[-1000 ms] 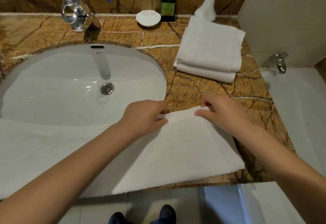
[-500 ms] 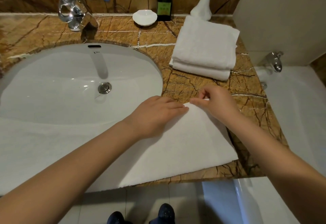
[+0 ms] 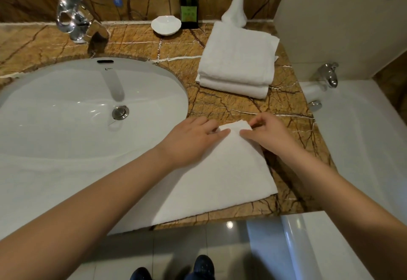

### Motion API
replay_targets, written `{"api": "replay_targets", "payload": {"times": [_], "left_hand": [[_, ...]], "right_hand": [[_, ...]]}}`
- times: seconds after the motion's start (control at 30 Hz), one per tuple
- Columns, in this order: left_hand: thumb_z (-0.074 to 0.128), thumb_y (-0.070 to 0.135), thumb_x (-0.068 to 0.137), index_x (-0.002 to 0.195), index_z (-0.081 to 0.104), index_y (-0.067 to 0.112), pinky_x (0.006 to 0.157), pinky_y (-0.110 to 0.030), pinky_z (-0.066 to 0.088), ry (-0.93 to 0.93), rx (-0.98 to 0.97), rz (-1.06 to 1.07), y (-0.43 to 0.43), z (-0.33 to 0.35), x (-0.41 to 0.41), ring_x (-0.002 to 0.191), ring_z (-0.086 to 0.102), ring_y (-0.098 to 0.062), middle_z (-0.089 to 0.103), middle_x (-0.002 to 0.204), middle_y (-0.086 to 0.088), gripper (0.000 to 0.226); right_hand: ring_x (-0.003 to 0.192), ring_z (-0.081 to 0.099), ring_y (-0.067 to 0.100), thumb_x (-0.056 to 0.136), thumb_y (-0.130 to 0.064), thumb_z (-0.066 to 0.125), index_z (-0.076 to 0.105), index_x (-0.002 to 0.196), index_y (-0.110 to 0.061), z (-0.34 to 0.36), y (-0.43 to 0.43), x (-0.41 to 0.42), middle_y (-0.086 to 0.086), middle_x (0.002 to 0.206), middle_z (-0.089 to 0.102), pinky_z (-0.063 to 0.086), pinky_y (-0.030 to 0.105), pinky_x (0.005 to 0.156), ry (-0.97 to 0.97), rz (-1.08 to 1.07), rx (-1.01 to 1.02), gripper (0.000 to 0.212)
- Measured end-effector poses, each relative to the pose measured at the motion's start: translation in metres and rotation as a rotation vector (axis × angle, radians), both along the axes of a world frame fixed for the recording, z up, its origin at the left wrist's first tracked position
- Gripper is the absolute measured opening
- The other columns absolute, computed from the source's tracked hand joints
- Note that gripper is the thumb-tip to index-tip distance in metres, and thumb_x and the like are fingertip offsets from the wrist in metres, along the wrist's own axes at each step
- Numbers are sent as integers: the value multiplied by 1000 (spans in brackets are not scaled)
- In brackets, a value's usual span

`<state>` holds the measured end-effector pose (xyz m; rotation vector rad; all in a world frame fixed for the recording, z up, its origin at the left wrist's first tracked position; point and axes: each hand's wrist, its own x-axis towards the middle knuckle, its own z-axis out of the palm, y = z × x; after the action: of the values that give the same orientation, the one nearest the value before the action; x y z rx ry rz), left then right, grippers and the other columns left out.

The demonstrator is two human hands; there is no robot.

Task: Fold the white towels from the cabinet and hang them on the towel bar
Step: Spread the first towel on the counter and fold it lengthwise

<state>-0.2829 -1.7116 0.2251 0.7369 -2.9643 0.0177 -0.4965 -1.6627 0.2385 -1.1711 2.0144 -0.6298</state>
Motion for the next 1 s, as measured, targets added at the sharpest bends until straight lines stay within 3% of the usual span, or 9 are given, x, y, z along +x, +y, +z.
{"api": "replay_targets", "payload": {"times": [0.07,0.2,0.33,0.4,0.47,0.57,0.73,0.8,1.0], "left_hand": [[45,14,92,146,32,24,88,-32,36,-14,-20,6,0,1,-3,104,47,-23,52,120,-1,57],[38,17,95,149,26,22,91,-33,36,-59,-40,18,2,-1,-3,107,45,-23,49,123,-2,56],[50,12,90,144,38,18,85,-36,42,-44,-53,4,3,0,-3,99,52,-26,55,117,-7,56],[58,9,85,140,46,15,79,-35,45,-11,-72,-9,3,-1,-3,92,55,-28,59,112,-10,56],[60,8,85,139,48,14,77,-35,45,10,-69,-13,2,-2,-3,90,55,-28,59,111,-11,55],[59,10,87,140,46,17,77,-35,45,10,-72,-14,0,-4,-1,92,55,-28,59,112,-10,55],[56,11,89,141,44,19,80,-37,43,8,-92,-52,-2,-4,-4,91,54,-28,58,113,-10,54],[50,14,92,145,38,23,85,-38,40,-13,-82,-28,0,-4,-8,99,51,-28,55,119,-8,55],[48,22,93,136,47,27,81,-36,40,147,29,132,10,1,-21,100,52,-24,56,115,-1,44]], "right_hand": [[83,65,16,73,-30,79,62,88,-19,7,11,-5,-2,89,67,56,36,71,-85,17,88,25],[64,66,5,76,-27,78,68,88,-16,20,42,-11,-4,82,70,48,19,48,-250,160,290,19],[96,67,19,74,-25,79,73,96,-15,27,66,-18,-2,101,73,54,38,88,-294,294,420,25],[99,66,14,74,-19,80,74,95,-16,30,73,-18,-5,102,73,52,31,91,-317,309,406,22],[94,66,9,76,-17,79,74,92,-17,34,77,-18,-8,97,73,51,21,83,-245,363,375,17],[82,66,12,80,-17,75,73,80,-15,37,83,-23,-6,82,71,51,26,78,-169,379,313,2],[71,57,9,78,-19,76,68,76,0,34,83,-30,-7,78,59,47,24,63,24,423,365,21],[63,52,5,76,-21,77,62,66,-8,33,79,-32,-10,71,55,40,18,54,103,413,408,22],[79,56,12,71,-39,74,53,91,-26,37,71,-33,-9,88,58,52,33,69,452,289,425,31]]}}
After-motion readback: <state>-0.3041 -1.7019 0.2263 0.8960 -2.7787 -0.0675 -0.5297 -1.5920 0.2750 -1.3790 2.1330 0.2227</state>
